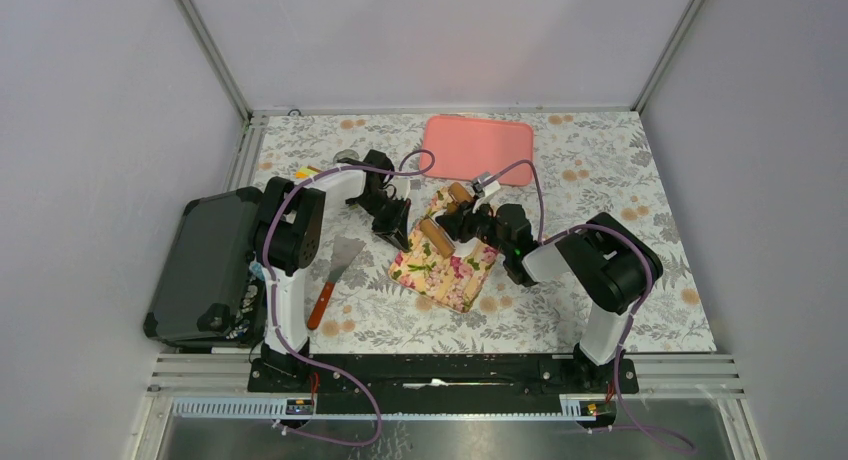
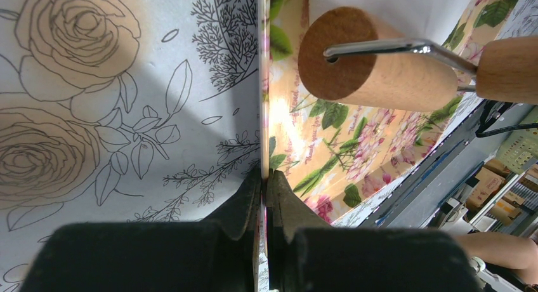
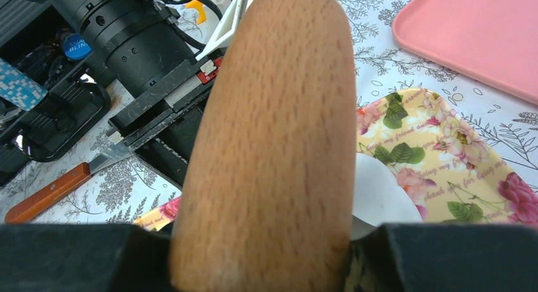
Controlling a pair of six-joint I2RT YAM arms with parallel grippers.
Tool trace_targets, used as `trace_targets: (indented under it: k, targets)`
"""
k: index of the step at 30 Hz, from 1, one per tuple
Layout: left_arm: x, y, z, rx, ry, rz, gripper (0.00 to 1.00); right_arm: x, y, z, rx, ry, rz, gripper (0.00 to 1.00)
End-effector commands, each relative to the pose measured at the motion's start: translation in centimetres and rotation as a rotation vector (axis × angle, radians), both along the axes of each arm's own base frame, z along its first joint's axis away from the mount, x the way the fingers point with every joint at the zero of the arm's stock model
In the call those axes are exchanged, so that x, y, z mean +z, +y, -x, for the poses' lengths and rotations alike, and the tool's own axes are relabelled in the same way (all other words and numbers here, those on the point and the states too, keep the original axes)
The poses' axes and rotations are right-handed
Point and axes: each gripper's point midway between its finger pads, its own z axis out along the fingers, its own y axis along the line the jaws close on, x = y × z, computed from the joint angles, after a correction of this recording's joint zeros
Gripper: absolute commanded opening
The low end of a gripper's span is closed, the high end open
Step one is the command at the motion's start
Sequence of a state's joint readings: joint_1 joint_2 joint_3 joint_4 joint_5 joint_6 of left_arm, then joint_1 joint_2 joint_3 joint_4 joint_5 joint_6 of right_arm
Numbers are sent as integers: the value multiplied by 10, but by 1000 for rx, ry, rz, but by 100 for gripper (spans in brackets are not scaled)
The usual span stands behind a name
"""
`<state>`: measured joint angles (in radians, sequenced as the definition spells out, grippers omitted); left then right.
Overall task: Roll out the dumpling wrappers from the dough
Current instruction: Flatten out the dough on the work surface.
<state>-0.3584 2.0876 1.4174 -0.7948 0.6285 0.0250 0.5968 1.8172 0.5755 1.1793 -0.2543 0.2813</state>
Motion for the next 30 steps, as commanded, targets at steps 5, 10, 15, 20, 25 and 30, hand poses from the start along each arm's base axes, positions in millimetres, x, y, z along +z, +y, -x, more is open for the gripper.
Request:
trace_targets:
  k: [5, 10, 15, 20, 25, 30]
  targets:
    - [-25, 25, -21, 14, -102, -110, 0, -108, -21, 71, 102, 343, 248, 0]
    - [-25, 25, -22, 16, -103, -111, 0, -95, -16, 70, 116, 314, 220, 0]
    - [-25, 25, -23, 18, -103, -111, 0, -60, -5, 67, 170, 252, 184, 0]
    - [-24, 25, -24, 17, -107, -108, 0, 9, 13, 78, 408, 143, 152, 0]
    - [-24, 25, -24, 18, -109, -109, 0, 95, 2, 63, 505, 84, 35, 0]
    - [-24, 24, -24, 18, -113, -105, 0, 161, -41, 28, 438, -27, -31, 0]
